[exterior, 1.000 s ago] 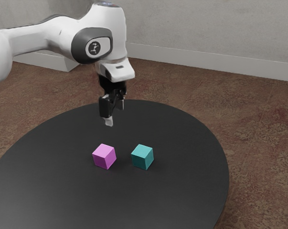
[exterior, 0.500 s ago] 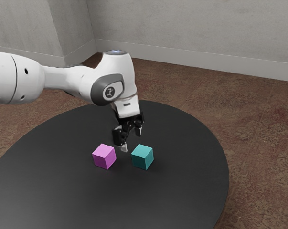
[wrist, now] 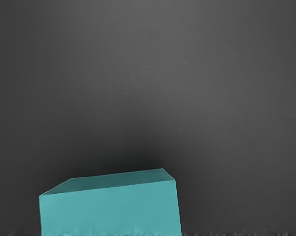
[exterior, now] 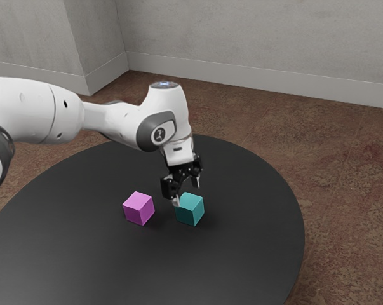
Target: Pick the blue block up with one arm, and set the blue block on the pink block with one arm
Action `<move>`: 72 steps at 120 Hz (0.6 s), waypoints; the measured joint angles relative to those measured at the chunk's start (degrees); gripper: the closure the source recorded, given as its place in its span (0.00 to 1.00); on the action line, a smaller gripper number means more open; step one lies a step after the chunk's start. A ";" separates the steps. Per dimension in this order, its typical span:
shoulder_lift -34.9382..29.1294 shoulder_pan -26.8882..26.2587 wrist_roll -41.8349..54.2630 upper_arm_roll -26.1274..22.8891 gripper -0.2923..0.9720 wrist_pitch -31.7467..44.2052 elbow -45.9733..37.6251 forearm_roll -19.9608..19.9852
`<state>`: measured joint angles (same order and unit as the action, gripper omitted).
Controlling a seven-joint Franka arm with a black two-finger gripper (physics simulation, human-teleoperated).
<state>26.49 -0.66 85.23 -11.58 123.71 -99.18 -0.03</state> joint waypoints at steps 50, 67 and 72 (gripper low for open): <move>5.73 0.55 2.07 0.07 0.23 0.84 2.56 0.54; 6.83 0.66 2.32 0.07 0.23 1.23 2.56 0.62; 6.94 0.66 2.39 0.07 0.23 1.30 2.56 0.65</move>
<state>33.43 0.00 87.62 -11.51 125.01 -96.61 0.63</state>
